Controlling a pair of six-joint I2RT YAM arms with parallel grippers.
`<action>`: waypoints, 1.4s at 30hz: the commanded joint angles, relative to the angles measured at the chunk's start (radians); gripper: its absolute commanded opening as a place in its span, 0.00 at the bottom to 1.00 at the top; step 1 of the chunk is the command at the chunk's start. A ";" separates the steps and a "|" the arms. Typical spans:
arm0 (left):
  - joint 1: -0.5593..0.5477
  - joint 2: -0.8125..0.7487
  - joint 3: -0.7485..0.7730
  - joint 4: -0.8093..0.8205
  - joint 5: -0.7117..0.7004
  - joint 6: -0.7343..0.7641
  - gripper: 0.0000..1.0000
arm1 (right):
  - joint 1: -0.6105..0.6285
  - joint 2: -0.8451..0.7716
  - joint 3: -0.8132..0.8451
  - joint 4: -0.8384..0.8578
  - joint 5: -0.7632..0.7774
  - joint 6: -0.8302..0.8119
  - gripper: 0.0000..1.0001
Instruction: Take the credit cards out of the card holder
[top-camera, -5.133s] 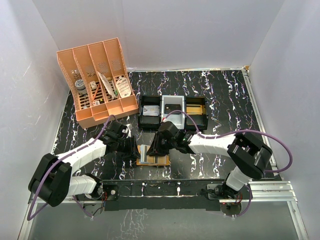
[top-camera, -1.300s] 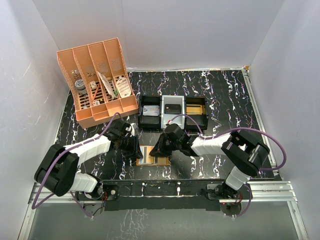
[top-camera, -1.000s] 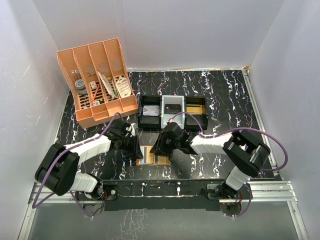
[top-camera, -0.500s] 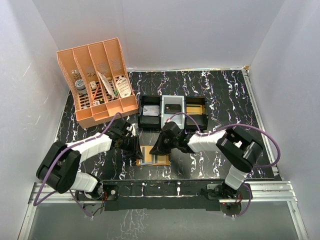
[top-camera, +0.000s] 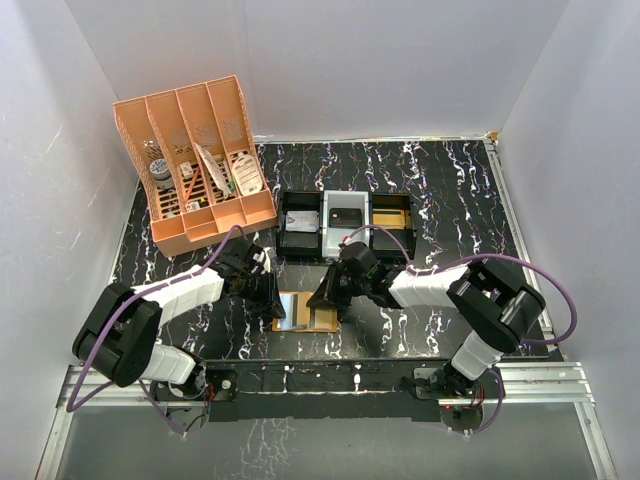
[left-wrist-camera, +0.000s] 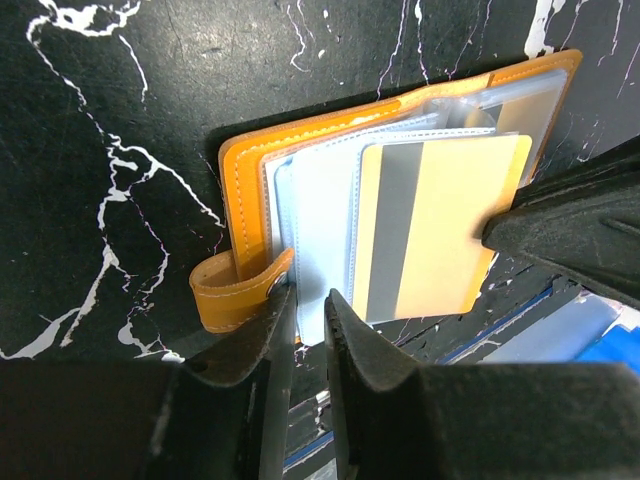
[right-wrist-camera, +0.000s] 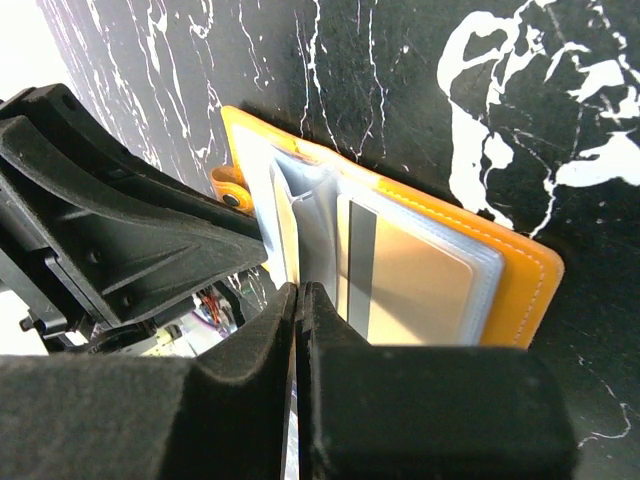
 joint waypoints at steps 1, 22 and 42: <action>-0.002 -0.007 -0.017 -0.066 -0.073 0.010 0.18 | -0.017 -0.039 -0.014 0.056 -0.062 -0.039 0.00; -0.003 -0.129 0.002 -0.092 -0.083 -0.009 0.28 | -0.060 -0.040 -0.048 0.078 -0.101 -0.020 0.01; -0.015 -0.055 -0.015 0.167 0.099 -0.037 0.18 | -0.059 0.028 -0.005 0.101 -0.084 -0.013 0.02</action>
